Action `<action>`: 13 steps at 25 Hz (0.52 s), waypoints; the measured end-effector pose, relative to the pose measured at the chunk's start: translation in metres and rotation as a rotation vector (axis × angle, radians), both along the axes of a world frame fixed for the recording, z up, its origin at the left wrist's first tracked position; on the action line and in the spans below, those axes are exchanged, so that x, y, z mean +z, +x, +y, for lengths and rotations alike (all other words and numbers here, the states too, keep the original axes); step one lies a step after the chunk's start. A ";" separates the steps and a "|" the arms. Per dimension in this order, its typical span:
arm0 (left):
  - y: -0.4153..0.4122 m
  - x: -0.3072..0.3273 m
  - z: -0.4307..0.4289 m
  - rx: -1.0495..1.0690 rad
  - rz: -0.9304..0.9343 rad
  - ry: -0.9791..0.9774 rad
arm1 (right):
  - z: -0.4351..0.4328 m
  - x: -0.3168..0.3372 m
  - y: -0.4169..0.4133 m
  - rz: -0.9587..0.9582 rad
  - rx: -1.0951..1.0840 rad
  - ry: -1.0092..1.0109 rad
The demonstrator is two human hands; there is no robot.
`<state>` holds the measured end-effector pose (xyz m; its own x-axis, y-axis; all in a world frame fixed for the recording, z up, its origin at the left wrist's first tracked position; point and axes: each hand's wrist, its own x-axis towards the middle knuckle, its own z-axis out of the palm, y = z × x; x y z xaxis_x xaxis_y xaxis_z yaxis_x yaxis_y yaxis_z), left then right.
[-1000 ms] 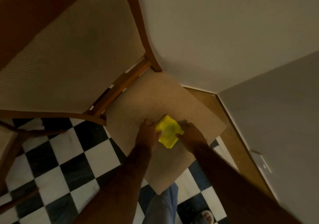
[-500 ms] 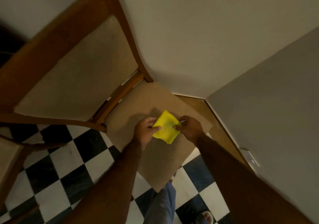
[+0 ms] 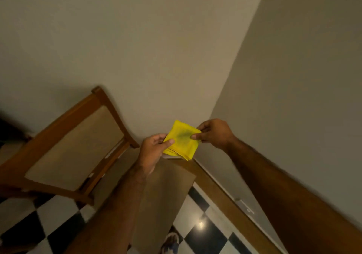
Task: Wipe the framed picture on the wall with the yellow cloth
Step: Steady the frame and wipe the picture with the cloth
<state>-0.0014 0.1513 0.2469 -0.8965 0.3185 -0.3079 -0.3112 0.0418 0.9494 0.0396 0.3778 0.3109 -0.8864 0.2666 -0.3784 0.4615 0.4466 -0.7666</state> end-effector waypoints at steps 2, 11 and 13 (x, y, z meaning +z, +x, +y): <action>-0.002 0.050 0.031 -0.008 0.075 0.041 | 0.025 0.056 0.008 0.082 -0.021 0.060; 0.021 0.283 0.167 -0.173 0.368 0.332 | 0.120 0.322 0.091 0.410 -0.138 0.358; 0.033 0.337 0.192 -0.186 0.439 0.381 | 0.131 0.380 0.117 0.488 -0.169 0.430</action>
